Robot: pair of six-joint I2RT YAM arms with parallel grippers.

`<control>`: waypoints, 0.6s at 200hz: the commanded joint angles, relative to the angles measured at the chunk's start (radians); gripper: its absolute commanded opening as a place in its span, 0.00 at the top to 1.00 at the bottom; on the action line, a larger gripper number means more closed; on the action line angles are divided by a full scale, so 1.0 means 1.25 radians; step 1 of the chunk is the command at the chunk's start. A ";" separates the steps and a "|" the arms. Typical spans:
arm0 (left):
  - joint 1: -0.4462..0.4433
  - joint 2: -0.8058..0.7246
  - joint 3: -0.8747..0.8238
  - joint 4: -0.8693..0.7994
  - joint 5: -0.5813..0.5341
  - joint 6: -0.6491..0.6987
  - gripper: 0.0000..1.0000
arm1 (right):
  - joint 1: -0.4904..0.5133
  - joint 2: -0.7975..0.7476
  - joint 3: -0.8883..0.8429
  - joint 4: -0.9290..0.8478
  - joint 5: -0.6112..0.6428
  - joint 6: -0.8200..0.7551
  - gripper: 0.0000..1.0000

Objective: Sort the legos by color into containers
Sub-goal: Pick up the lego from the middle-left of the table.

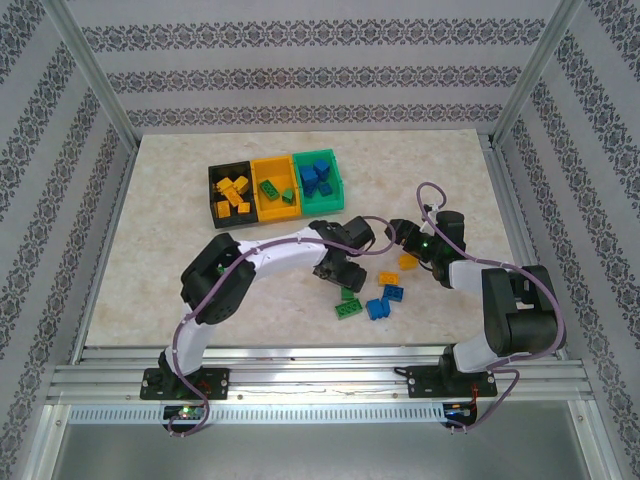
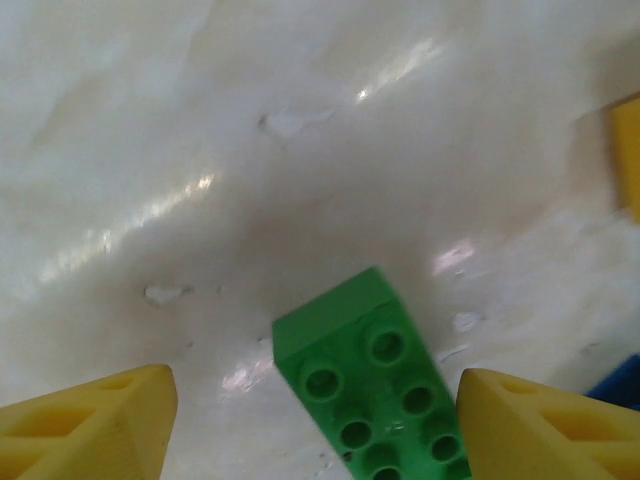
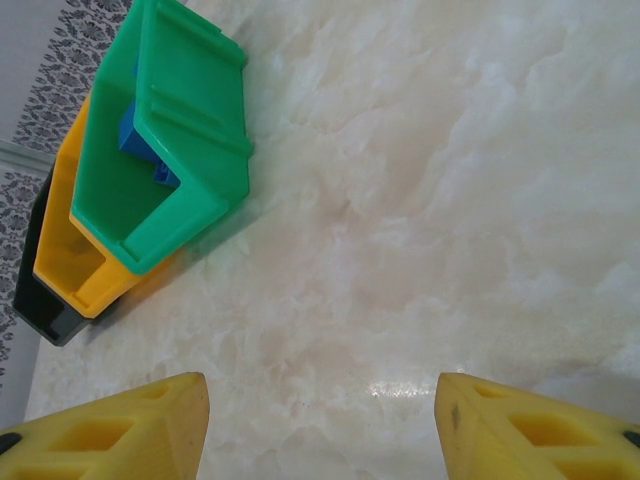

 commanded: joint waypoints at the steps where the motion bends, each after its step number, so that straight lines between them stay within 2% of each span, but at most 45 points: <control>1: -0.022 0.020 0.008 -0.060 -0.014 -0.035 0.31 | -0.001 -0.017 -0.006 0.010 0.000 -0.010 0.38; 28: -0.028 0.047 0.013 -0.028 0.028 -0.043 0.42 | -0.002 -0.009 -0.004 0.010 -0.003 -0.009 0.38; 56: -0.011 0.045 0.015 -0.025 0.038 -0.039 0.70 | -0.002 -0.010 -0.003 0.006 0.002 -0.013 0.38; 74: 0.028 0.018 -0.008 -0.005 0.048 -0.030 0.71 | -0.002 -0.012 -0.005 0.008 -0.005 -0.010 0.38; 88: 0.081 0.007 0.003 -0.037 0.060 -0.006 0.71 | -0.001 -0.015 -0.006 0.013 -0.005 -0.008 0.38; 120: 0.213 -0.065 0.029 -0.072 0.011 0.075 0.70 | -0.001 -0.008 -0.005 0.014 -0.008 -0.006 0.38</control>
